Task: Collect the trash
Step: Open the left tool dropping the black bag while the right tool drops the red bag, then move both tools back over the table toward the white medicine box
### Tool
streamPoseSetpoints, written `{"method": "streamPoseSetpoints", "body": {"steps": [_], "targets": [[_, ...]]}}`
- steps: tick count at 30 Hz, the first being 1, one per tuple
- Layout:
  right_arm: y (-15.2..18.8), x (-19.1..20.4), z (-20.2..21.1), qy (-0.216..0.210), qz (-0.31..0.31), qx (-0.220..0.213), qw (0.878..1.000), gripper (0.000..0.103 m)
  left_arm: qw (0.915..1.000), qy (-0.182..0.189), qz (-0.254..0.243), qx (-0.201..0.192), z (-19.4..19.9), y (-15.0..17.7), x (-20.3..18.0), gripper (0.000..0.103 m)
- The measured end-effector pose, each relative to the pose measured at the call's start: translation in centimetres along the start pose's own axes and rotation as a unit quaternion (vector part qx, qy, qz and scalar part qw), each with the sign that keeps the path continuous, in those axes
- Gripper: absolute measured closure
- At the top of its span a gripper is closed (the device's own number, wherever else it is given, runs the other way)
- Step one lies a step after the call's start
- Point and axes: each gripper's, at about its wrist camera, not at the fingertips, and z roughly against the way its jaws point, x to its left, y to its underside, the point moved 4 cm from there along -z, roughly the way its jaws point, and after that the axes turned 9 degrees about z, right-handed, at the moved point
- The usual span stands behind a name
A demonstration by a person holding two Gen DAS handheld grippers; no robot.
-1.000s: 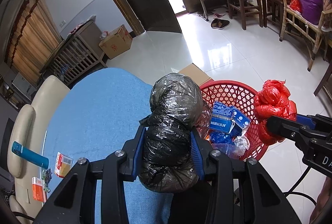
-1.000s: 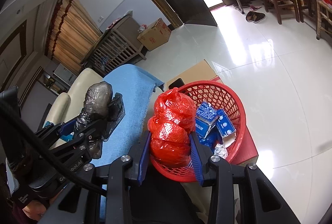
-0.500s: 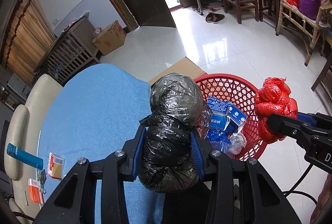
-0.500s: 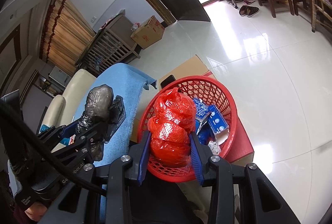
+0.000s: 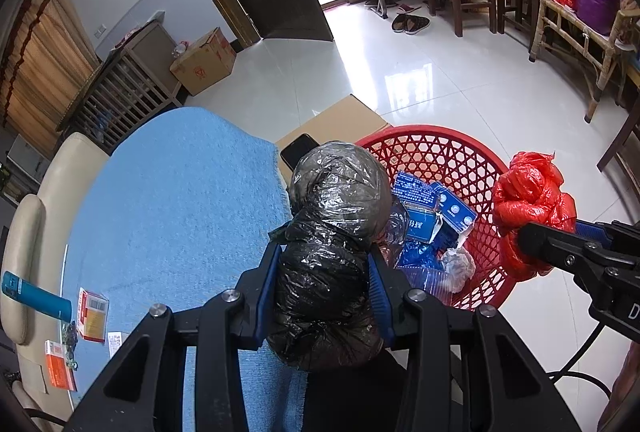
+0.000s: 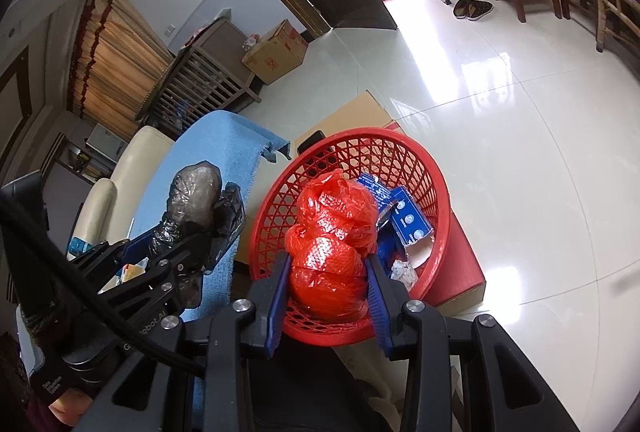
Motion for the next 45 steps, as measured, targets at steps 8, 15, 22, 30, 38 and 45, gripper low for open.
{"method": "streamPoseSetpoints", "body": {"steps": [8, 15, 22, 30, 38, 45], "targets": [[0.1, -0.2, -0.5, 0.005, -0.005, 0.004, 1.000, 0.063, 1.0000, 0.006, 0.002, 0.000, -0.3, 0.0, -0.1, 0.059], [-0.1, -0.5, -0.6, 0.004, -0.021, 0.006, 1.000, 0.063, 0.9999, 0.013, 0.002, -0.003, -0.4, 0.1, -0.2, 0.058], [0.0, -0.5, -1.0, -0.002, -0.026, 0.006, 1.000, 0.049, 0.9997, 0.021, 0.009, -0.010, -0.1, 0.2, 0.3, 0.054], [0.0, -0.2, -1.1, 0.002, -0.023, 0.009, 1.000, 0.049, 0.9993, 0.020, 0.029, -0.013, 0.4, 0.6, 1.4, 0.053], [0.1, 1.1, -1.1, 0.005, -0.007, 0.011, 1.000, 0.049, 0.9977, 0.013, 0.048, -0.045, 2.7, 0.8, 3.4, 0.048], [0.1, 3.2, -1.4, 0.005, 0.014, 0.015, 1.000, 0.049, 0.9955, 0.012, 0.071, -0.061, 4.3, 1.2, 5.5, 0.048]]}}
